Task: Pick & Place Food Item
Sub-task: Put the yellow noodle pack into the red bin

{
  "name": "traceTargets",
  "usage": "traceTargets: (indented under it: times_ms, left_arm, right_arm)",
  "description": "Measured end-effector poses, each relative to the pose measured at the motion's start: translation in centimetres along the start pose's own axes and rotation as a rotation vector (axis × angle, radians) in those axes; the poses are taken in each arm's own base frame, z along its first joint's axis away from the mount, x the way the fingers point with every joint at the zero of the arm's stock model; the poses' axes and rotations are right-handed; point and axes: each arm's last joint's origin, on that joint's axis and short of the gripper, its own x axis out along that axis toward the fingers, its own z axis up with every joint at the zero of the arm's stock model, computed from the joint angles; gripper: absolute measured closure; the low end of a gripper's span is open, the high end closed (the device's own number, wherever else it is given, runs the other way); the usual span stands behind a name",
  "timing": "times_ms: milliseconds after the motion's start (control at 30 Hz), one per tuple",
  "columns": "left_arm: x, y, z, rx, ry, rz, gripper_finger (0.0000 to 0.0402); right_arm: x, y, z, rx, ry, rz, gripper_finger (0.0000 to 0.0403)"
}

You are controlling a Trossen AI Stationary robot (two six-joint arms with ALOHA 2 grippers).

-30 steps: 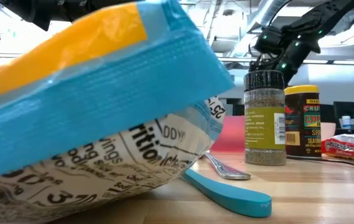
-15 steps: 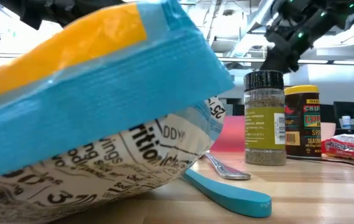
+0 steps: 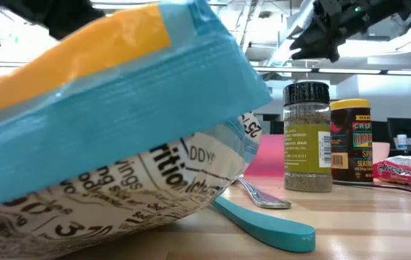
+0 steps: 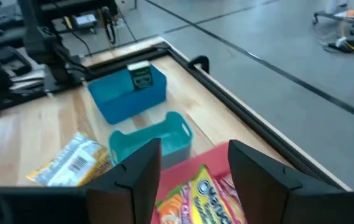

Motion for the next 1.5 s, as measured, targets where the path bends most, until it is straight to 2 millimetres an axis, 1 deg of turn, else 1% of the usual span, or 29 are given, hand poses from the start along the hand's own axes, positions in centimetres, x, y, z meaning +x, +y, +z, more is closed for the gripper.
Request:
traceTargets:
  times_ms: [67,167,233,333,400,467,633,833,933,1133,1267,1500]
  left_arm:
    - [0.3,-0.4,-0.6,0.017,0.027,0.022,0.0238]
    - [1.0,-0.6,-1.5,-0.077,0.08,0.031,0.0238]
    - [1.4,-0.6,-1.9,-0.125,0.116,-0.006,0.0238]
    - [1.8,-0.8,-3.0,-0.093,0.192,-0.028,0.0238]
    - [2.0,-1.1,-3.3,-0.08,0.207,-0.033,0.0238]
    - [2.2,-1.5,-3.6,-0.035,0.221,-0.039,0.0238]
    - [3.1,-2.5,-4.1,0.158,0.246,-0.053,0.0238]
    - [4.4,-3.4,-5.3,0.444,0.303,-0.11,0.0238]
    - [4.7,-3.6,-5.6,0.482,0.318,-0.107,0.0238]
    - [4.6,-3.4,-5.4,0.521,0.305,-0.09,0.0237]
    - [4.7,-3.5,-5.8,0.578,0.331,-0.096,0.0232]
    - [4.9,-3.4,-6.0,0.584,0.341,-0.084,0.0227]
  right_arm:
    - [0.1,0.3,0.0,-0.006,-0.001,0.017,0.0225]
    - [0.2,0.7,-0.1,-0.016,0.007,0.039,0.0229]
    - [0.1,1.0,-0.1,-0.025,0.006,0.054,0.0231]
    - [0.1,1.3,-0.2,-0.03,0.009,0.066,0.0235]
    - [0.1,1.4,-0.2,-0.034,0.008,0.068,0.0237]
    - [0.1,1.4,-0.2,-0.038,0.007,0.058,0.0239]
    - [0.1,1.4,-0.2,-0.04,0.006,0.05,0.0243]
    - [0.1,1.4,-0.2,-0.038,0.007,0.05,0.0244]
    - [0.1,1.4,-0.2,-0.038,0.008,0.05,0.0244]
    - [0.1,1.4,-0.2,-0.038,0.008,0.05,0.0244]
    - [0.1,1.4,-0.2,-0.038,0.009,0.049,0.0244]
    - [0.1,1.4,-0.2,-0.038,0.008,0.049,0.0244]
